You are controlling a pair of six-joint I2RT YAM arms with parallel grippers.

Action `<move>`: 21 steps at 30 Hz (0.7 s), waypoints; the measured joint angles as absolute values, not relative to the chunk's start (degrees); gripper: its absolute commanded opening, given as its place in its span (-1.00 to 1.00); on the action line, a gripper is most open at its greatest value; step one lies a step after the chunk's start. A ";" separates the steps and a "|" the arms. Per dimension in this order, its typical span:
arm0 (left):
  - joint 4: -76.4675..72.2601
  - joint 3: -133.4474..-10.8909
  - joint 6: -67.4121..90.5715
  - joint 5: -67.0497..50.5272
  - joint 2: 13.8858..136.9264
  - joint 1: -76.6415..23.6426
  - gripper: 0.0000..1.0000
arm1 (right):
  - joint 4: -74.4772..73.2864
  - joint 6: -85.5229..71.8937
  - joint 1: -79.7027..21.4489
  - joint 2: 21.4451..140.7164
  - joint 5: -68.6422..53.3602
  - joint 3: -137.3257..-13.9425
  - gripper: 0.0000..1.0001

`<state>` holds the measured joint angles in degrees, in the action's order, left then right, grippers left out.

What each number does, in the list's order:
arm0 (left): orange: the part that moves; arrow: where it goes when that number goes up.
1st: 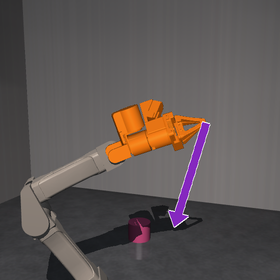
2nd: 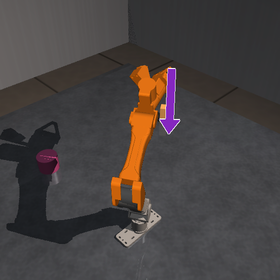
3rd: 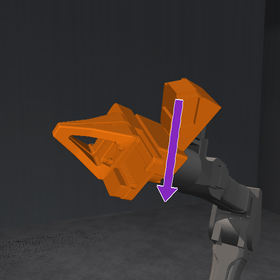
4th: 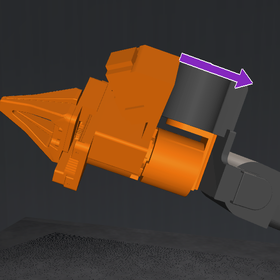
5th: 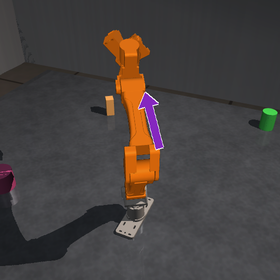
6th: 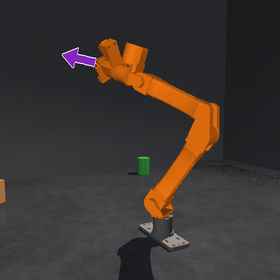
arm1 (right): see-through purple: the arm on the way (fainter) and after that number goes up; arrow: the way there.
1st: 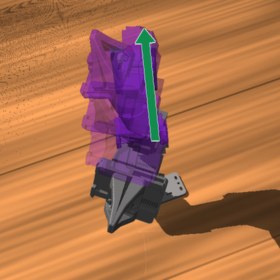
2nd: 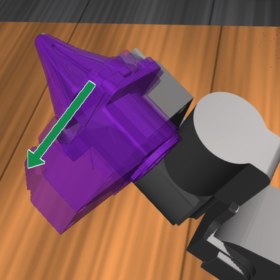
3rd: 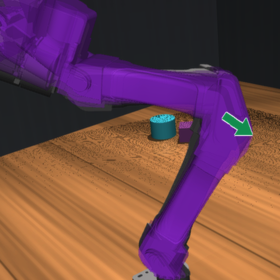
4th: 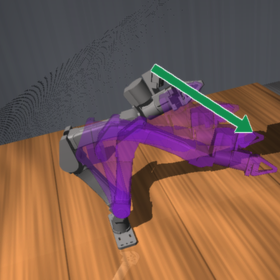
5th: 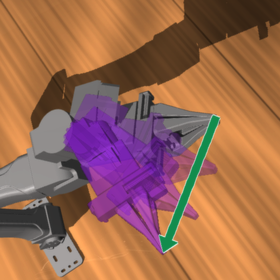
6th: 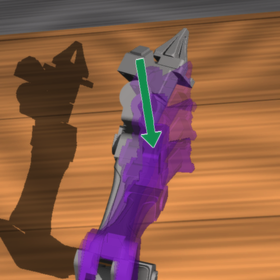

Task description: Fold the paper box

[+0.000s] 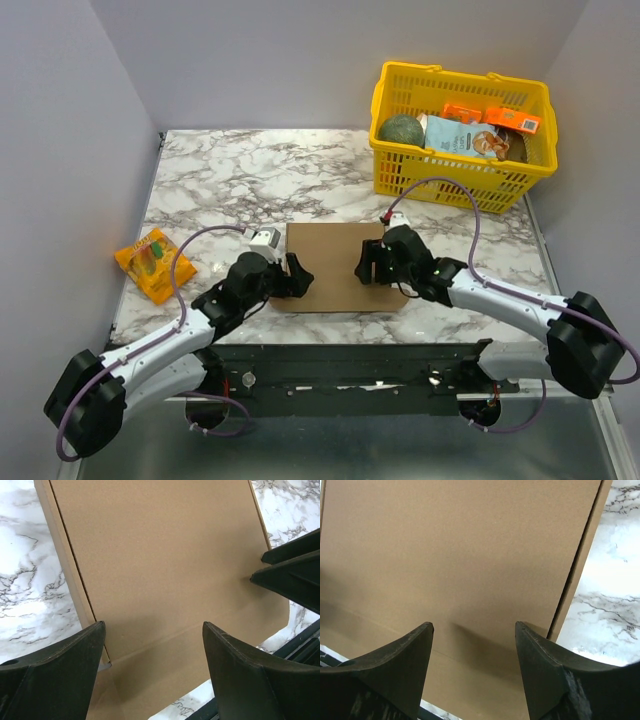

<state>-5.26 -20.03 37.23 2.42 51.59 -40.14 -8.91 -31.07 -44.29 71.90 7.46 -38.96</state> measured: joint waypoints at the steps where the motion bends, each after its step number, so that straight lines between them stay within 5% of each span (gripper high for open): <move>1: -4.89 -20.05 36.82 2.57 51.35 -40.14 0.82 | -8.32 -31.07 -44.29 72.14 7.55 -38.96 0.54; 12: 4.58 -34.41 29.30 3.22 52.18 -39.22 0.98 | -17.08 -28.10 -44.07 69.04 8.19 -44.18 0.84; 21: 5.48 -35.83 27.38 -6.07 53.30 -26.20 0.98 | -20.95 -23.88 -33.89 66.19 2.61 -51.44 0.95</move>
